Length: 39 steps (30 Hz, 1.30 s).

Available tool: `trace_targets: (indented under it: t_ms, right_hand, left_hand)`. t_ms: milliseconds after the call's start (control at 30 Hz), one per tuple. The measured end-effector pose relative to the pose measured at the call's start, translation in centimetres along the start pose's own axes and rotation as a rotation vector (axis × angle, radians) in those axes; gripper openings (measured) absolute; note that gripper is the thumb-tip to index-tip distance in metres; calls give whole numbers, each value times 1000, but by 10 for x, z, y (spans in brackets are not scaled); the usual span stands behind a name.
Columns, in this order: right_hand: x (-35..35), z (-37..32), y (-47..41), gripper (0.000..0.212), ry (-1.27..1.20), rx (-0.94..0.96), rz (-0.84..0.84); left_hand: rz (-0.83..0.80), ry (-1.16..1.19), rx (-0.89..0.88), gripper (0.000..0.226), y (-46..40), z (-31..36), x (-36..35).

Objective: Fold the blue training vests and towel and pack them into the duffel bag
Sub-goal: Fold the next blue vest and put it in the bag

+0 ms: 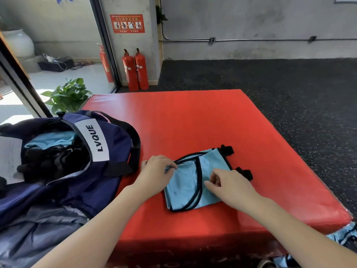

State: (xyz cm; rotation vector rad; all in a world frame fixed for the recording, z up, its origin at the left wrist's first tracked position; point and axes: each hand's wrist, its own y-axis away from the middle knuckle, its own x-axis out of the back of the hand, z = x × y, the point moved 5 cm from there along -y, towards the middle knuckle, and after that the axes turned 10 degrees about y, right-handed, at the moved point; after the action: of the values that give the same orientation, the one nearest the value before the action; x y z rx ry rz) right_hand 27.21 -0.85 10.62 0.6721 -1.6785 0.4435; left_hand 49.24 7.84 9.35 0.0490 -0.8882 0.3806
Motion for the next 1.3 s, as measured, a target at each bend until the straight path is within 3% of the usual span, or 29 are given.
trace_targets:
  t_ms: [133, 267, 367, 633, 833, 1033, 1167, 1233, 1300]
  right_hand:
    - [8, 26, -17, 26, 97, -10, 84]
    - [10, 41, -24, 46, 89, 17, 123]
    - [7, 28, -18, 40, 36, 130, 177]
    - [-12, -10, 18, 33, -71, 415, 32]
    - [-13, -8, 19, 21, -125, 412, 73]
    - [-13, -12, 16, 16, -159, 387, 131]
    - [-9, -9, 16, 14, -236, 329, 162]
    - [-7, -8, 20, 15, -184, 302, 172]
    - [-7, -6, 23, 30, -14, 272, 151]
  left_hand:
    - [-41, 12, -43, 19, 16, 12, -6]
    - [-111, 32, -150, 22, 36, 31, -19]
    - [-78, -13, -213, 22, 42, 36, -22]
    - [-94, -48, -348, 20, 40, 35, -22]
    - [-143, 52, -317, 12, 39, 34, -20]
    - [-167, 25, -291, 35, 38, 31, -23]
    - [-98, -2, -350, 22, 39, 38, -23]
    - [-53, -1, -359, 16, 40, 41, -23]
    - [-20, 25, -358, 18, 41, 44, -23]
